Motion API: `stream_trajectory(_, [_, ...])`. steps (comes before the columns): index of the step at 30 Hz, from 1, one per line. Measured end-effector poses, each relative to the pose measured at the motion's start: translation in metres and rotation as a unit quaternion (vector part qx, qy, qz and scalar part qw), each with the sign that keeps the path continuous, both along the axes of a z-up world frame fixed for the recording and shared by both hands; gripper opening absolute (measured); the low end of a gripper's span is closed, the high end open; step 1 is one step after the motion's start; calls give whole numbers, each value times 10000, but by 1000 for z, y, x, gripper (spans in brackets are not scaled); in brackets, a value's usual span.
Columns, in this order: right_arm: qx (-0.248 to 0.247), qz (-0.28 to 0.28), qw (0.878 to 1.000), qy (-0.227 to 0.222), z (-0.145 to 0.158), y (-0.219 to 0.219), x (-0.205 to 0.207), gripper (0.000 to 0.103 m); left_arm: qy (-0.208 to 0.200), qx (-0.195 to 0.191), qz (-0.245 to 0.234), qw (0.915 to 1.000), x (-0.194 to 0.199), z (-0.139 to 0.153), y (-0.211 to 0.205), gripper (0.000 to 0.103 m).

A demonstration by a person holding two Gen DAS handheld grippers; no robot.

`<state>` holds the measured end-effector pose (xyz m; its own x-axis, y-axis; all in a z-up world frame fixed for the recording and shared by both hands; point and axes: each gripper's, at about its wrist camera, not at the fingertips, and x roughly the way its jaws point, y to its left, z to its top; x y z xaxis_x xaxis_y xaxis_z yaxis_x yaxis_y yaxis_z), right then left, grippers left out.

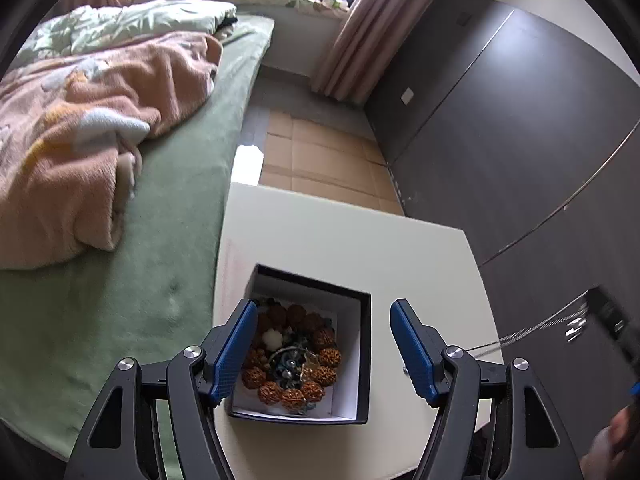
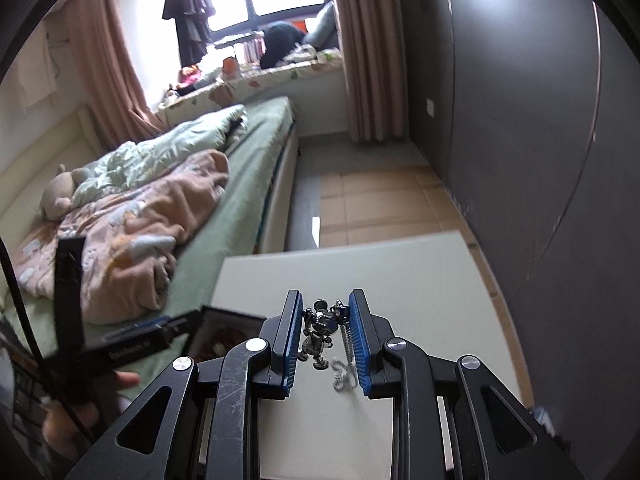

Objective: Organize jewelry
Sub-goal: 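Lift the pendant with its dangling chain above the black box with the right gripper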

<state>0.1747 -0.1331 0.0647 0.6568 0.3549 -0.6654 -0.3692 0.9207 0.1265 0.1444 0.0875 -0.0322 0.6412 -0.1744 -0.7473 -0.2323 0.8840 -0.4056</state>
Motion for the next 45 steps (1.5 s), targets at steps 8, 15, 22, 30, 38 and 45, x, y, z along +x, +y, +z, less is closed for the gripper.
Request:
stream_trajectory(8, [-227, 196, 9973, -675, 64, 22, -14, 25, -200, -113, 35, 9997, -11, 12, 9, 70])
stream_trajectory(15, [-341, 301, 9919, -1187, 119, 42, -24, 25, -360, -118, 133, 9992, -23, 19, 24, 81])
stream_trajectory(22, [-322, 399, 9861, -1578, 161, 62, -37, 25, -450, 102, 236, 9987, -36, 21, 38, 96])
stream_trajectory(30, [-404, 612, 9825, -1711, 170, 97, -45, 25, -473, 82, 314, 9984, -45, 20, 50, 97])
stream_trajectory(38, [-521, 648, 9842, -1562, 147, 115, -30, 25, -537, -14, 364, 9979, -48, 23, 56, 97])
stream_trajectory(45, [-495, 647, 9880, -1310, 125, 117, -12, 25, -563, -39, 363, 9977, -48, 25, 58, 97])
